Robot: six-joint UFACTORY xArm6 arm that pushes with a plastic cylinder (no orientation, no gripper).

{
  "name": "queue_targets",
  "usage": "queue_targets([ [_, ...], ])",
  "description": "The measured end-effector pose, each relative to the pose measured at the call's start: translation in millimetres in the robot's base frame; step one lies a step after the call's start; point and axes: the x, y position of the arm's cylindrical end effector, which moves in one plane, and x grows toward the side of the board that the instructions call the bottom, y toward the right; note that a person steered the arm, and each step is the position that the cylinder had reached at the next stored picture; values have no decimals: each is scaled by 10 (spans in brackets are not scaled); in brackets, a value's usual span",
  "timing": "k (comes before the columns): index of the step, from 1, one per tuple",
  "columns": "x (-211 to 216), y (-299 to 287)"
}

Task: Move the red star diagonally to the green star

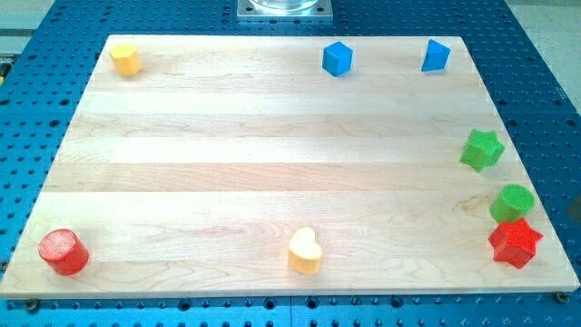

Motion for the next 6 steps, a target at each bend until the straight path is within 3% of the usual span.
queue_targets([
  [1,377,-470],
  [2,402,-841],
  [5,-495,-1486],
  [6,-535,-1836],
])
